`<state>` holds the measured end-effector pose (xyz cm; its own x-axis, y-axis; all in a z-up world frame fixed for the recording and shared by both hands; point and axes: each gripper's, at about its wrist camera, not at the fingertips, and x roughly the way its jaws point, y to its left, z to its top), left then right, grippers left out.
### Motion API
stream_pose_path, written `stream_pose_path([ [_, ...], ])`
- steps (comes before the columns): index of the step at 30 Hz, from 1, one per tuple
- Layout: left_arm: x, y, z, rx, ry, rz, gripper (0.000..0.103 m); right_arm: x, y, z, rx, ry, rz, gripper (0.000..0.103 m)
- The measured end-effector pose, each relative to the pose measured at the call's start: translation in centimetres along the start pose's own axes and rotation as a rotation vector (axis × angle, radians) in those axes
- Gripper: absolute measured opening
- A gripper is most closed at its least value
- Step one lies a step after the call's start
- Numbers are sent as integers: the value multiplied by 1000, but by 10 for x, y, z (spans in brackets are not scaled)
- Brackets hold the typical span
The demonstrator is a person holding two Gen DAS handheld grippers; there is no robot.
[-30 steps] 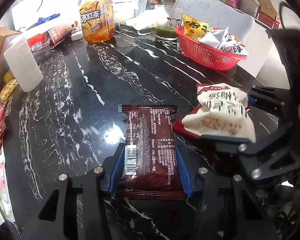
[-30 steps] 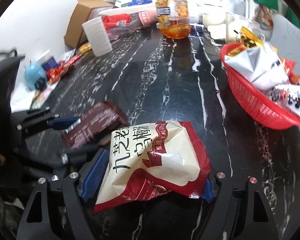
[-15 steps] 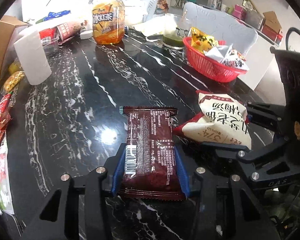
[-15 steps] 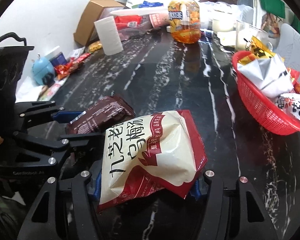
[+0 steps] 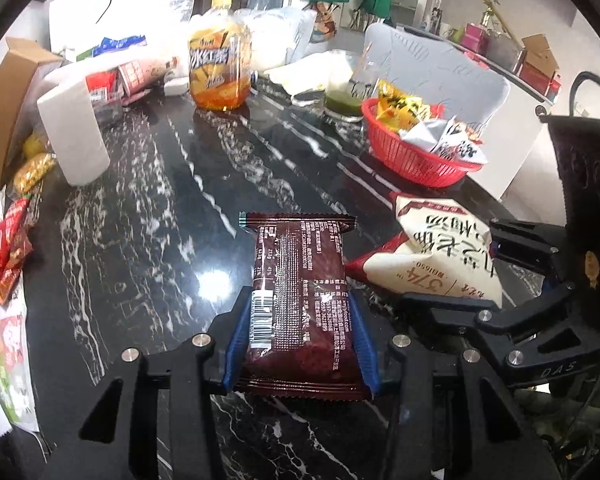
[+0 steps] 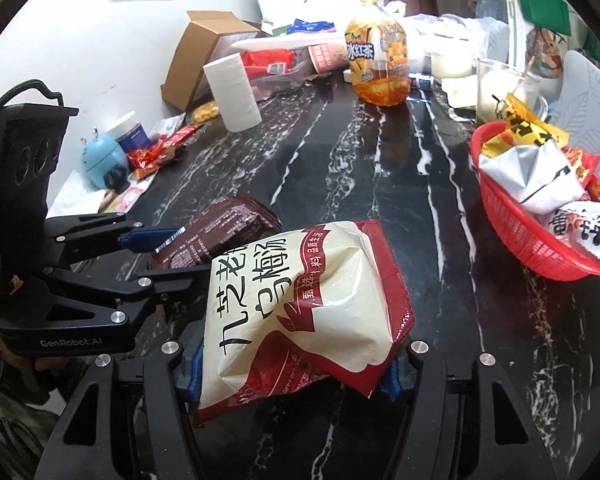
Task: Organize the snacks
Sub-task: 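Lift both held packets and carry them toward the red mesh basket, then carry both held packets over the red mesh basket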
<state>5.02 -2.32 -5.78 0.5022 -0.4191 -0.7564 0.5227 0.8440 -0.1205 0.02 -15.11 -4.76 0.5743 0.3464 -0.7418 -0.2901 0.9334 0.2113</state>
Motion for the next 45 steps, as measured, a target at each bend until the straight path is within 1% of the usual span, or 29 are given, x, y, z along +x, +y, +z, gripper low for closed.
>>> stream_pose_path([
  [2,-4,-1,4,5,-17,-2,45,-4,-2,0,8,-7,5,64],
  [6,-9,-4,14,5,-44,-31,45,-16,-4,3,24,-38,-1,64],
  [14,-12,-26,39,60,-96,-73,45,-44,-19,9,61,-101,-27,64],
  [25,-8,-59,81,111,-165,-138,45,-81,-51,22,86,-184,-111,64],
  [36,-4,-87,133,193,-235,-161,45,-108,-85,45,114,-248,-182,64],
  [45,11,-107,165,229,-258,-198,45,-124,-112,60,142,-281,-244,64],
])
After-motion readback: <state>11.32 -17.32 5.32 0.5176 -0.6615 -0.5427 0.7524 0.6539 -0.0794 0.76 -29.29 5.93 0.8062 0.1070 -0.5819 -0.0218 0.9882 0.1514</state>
